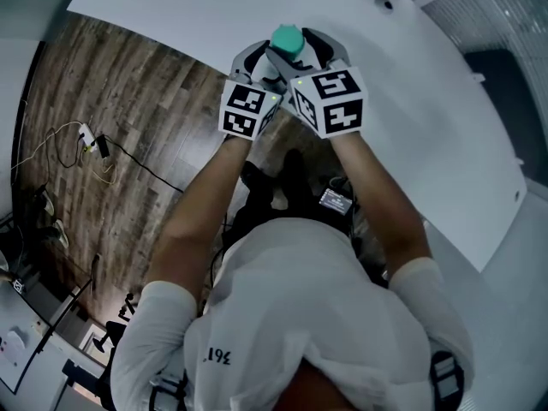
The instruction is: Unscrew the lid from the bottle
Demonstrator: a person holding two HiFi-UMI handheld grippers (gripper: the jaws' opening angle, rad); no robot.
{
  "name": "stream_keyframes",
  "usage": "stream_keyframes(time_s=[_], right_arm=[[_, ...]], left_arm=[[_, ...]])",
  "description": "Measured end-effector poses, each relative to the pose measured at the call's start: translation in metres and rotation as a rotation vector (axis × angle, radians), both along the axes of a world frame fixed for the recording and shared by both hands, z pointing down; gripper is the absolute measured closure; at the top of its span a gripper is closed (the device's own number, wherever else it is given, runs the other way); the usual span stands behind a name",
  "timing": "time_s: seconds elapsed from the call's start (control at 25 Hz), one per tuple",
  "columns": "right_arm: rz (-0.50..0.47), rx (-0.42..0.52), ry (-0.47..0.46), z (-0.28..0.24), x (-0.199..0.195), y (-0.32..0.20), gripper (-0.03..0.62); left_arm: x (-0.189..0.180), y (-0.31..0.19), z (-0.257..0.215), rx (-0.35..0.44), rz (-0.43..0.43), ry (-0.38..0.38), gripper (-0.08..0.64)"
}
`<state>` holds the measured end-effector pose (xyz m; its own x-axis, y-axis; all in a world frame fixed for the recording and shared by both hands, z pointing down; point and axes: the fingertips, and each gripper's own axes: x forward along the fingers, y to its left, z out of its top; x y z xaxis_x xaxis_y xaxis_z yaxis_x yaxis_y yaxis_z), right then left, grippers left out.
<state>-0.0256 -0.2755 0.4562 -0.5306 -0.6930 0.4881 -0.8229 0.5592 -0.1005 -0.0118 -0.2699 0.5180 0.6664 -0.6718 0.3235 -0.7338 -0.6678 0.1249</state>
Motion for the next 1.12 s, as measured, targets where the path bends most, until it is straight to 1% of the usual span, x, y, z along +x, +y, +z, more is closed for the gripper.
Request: stream_keyframes(time_s=[0.08, 0.24, 0.4, 0.52, 0.64, 1.04, 1.12], right_arm=[[0.017, -0.004, 0.01, 0.001, 0.0, -0.004, 0.298], [0.035, -0.02, 0.038, 0.007, 0.001, -0.006, 0.302], [0.024, -0.016, 0.05, 0.007, 0.001, -0.007, 0.305], [-0.003, -0.014, 0.057, 0.007, 0.001, -0.008, 0.307], [-0.046, -0.017, 0.071, 0.007, -0.001, -0.008, 0.307], [-0.222, -0.05, 0.099, 0.01, -0.006, -0.005, 0.308], [-0.248, -0.06, 0.101, 0.01, -0.006, -0.005, 0.308]], left_arm=[[0.002, -0.003, 0.004, -0.013, 0.003, -0.011, 0.242], [0.003, -0.011, 0.006, -0.018, -0.016, 0.001, 0.242], [0.005, -0.015, 0.007, -0.029, -0.01, 0.005, 0.242], [0.006, -0.015, 0.007, -0.034, 0.018, 0.005, 0.243], [0.005, -0.014, 0.006, -0.039, 0.076, 0.007, 0.242], [0.005, -0.008, 0.007, -0.056, 0.367, -0.028, 0.244], [0.005, -0.008, 0.007, -0.062, 0.414, -0.041, 0.244]])
